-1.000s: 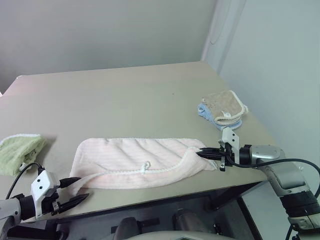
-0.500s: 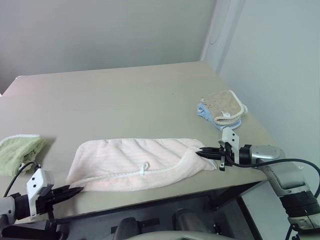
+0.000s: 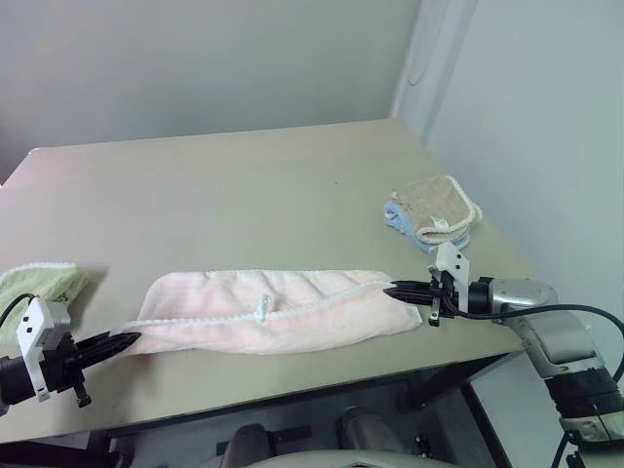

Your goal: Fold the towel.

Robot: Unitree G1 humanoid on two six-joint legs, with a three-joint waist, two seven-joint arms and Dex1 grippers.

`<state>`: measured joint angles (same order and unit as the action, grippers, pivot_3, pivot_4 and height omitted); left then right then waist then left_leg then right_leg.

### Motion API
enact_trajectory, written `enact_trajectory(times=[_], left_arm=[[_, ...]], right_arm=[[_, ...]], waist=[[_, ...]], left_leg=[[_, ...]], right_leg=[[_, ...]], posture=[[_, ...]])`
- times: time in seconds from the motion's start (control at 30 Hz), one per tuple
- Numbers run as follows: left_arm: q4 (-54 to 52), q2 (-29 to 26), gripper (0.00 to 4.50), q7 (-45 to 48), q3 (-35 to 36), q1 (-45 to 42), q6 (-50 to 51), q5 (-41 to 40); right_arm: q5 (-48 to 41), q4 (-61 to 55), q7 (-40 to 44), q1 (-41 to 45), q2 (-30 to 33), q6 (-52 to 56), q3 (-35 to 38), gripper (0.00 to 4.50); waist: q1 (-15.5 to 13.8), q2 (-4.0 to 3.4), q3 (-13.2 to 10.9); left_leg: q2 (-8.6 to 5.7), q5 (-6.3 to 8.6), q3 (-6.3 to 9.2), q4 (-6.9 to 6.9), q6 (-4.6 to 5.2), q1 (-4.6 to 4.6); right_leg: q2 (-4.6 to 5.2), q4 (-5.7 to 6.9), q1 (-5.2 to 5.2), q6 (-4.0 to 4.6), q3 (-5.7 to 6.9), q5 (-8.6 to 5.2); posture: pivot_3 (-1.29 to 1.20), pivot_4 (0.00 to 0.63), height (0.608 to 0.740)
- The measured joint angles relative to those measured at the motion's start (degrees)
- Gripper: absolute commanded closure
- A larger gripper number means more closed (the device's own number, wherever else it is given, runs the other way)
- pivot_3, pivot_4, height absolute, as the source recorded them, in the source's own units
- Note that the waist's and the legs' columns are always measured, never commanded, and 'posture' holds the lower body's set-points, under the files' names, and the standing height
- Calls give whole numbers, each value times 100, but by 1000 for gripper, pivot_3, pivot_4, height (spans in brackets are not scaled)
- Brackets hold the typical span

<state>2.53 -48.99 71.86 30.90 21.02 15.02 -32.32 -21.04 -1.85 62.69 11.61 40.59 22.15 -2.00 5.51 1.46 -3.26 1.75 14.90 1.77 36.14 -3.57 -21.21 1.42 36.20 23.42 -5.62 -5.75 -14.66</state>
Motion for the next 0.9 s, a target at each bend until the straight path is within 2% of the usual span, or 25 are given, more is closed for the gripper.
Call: enact_trajectory(times=[0.23, 0.4, 0.53, 0.7, 0.8, 0.9], left_arm=[[150, 14, 4472, -89, -1, -484, 236, -92], [616, 11, 4472, -297, 28, -1574, 446, -302], [1627, 4, 4472, -522, -325, -3085, 267, -68], [3964, 124, 4472, -1279, -1004, -5646, -914, 843], [5093, 147, 4472, -1644, -1290, -6697, -1708, 1321], [5934, 238, 4472, -1964, -1485, -7324, -2401, 1692]], right_arm=[[-109, 102, -110, 272, -7, 73, 225, 4500], [-168, 490, -452, 897, -232, 43, 398, 4500], [33, 1413, -1148, 1902, -749, -346, 524, 4500], [522, 3170, -1960, 3333, -1385, -1342, 503, 4500], [789, 4248, -2340, 4060, -1620, -2031, 494, 4500], [982, 5288, -2694, 4628, -1793, -2640, 498, 4500]], waist=[[-5, 3, 2], [-4, -1, -1], [10, -1, 0], [8, 1, 0], [52, -1, 2], [78, -1, 2]], left_leg=[[-1, 0, 1, 8, 0, 0], [0, -2, 4, 14, 2, 10], [3, -3, 9, 18, 3, 28], [6, -4, 25, 15, 4, 18], [6, -4, 24, 2, 4, 4], [6, -2, 24, -9, 7, -16]], right_leg=[[0, 3, -6, 0, 0, 0], [-7, 17, -10, -2, 0, 4], [-25, 16, -32, 0, -12, 19], [-48, 15, -31, 5, -21, 47], [-46, 7, -16, -12, -25, 55], [-45, 7, 9, -12, -25, 55]], posture=[[0, 0, 740], [0, 0, 740], [0, 0, 740], [0, 0, 740], [0, 0, 740], [0, 0, 740]])
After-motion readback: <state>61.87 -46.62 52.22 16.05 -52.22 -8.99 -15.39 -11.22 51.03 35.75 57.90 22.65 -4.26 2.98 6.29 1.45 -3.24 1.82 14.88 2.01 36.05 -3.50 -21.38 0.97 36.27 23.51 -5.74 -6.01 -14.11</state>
